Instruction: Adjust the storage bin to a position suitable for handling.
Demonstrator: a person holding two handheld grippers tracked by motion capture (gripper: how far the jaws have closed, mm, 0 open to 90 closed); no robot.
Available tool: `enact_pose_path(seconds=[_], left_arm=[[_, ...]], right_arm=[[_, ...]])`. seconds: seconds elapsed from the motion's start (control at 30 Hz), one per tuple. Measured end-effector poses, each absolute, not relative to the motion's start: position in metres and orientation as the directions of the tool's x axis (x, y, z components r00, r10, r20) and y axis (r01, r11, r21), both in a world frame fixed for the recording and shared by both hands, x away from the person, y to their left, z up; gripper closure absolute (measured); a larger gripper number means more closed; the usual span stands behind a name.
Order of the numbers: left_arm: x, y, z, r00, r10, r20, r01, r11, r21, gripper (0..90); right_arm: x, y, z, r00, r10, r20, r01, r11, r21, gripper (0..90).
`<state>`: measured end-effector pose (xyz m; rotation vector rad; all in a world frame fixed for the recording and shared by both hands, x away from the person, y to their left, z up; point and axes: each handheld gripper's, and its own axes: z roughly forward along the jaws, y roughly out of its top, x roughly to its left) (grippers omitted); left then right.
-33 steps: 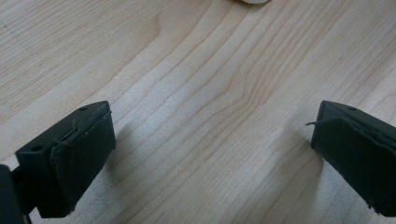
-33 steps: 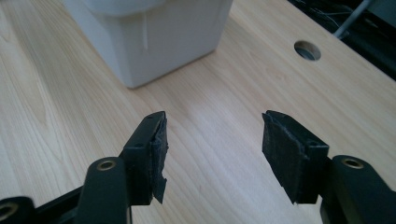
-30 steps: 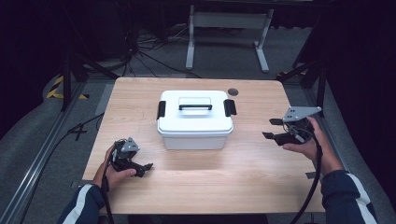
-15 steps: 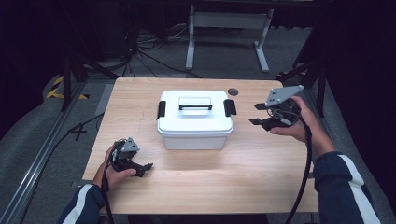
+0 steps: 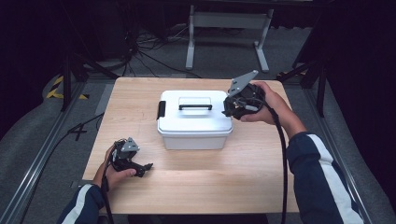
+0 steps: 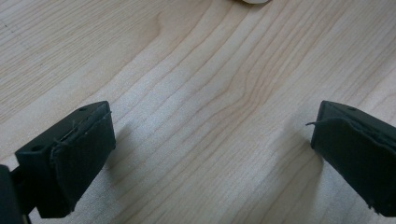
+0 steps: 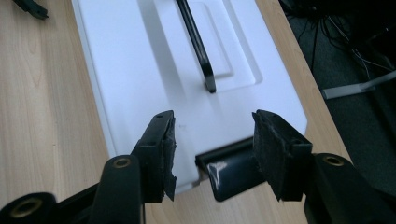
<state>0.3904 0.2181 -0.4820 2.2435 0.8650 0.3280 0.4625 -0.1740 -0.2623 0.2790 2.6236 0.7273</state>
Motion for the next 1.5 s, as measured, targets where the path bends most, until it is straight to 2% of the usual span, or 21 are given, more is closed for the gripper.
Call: enact_pose_path(seconds=[0.2,0.5,0.83,1.17,1.5], left_arm=[[0.390,0.218,-0.482,0.745,0.667,-0.014,0.490,-0.532,0.691,0.2],[0.390,0.218,-0.482,0.745,0.667,-0.014,0.490,-0.532,0.690,0.2],[0.390,0.218,-0.482,0.745,0.667,-0.014,0.490,-0.532,0.690,0.2],[0.390,0.218,-0.482,0.745,0.667,-0.014,0.490,-0.532,0.690,0.2],[0.390,0.218,-0.482,0.744,0.667,-0.014,0.490,-0.532,0.690,0.2]], right_arm=[[0.474,-0.143,-0.257,-0.921,0.215,-0.324,0.033,0.874,0.485,58.4],[0.487,-0.107,-0.270,-0.925,0.165,-0.342,0.024,0.924,0.382,63.8],[0.491,-0.086,-0.276,-0.928,0.127,-0.350,-0.006,0.935,0.355,81.7],[0.490,-0.084,-0.277,-0.922,0.069,-0.380,-0.070,0.938,0.341,84.4],[0.487,-0.088,-0.270,-0.921,0.065,-0.383,-0.099,0.914,0.393,85.0]])
